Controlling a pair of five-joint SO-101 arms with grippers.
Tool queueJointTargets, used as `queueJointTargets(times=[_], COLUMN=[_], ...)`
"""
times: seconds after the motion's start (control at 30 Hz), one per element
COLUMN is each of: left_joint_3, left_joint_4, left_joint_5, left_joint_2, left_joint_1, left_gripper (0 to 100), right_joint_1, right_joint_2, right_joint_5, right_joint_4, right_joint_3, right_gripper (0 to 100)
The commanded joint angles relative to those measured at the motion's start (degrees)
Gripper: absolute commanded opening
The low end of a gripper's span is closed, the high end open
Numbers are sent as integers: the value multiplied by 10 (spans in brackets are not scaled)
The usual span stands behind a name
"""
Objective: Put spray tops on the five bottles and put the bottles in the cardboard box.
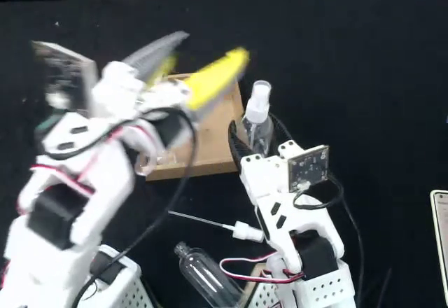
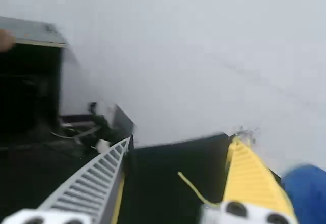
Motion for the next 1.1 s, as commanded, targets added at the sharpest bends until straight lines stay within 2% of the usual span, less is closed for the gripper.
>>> queueJointTargets(times=[0.0,0.17,0.33,0.53,0.73,1.07], left_joint_3=[-73,-80,-33,14,16,16], left_joint_4=[19,-5,-85,-157,-156,-156], left_joint_5=[-4,-4,-4,-4,-4,-4], left_joint_2=[-4,-4,-4,-3,-4,-4], left_joint_1=[-86,-227,-299,-313,-309,-308], left_gripper=[274,274,274,274,274,274], right_joint_1=[11,-23,-27,-24,-25,-25], right_joint_2=[-2,114,298,481,618,869], right_joint_5=[-7,-7,-7,-6,-11,-11], right_joint_4=[-56,-148,-239,-380,-631,-832], right_joint_3=[-44,-65,-139,-136,-86,-127], right_gripper=[11,11,15,11,11,11])
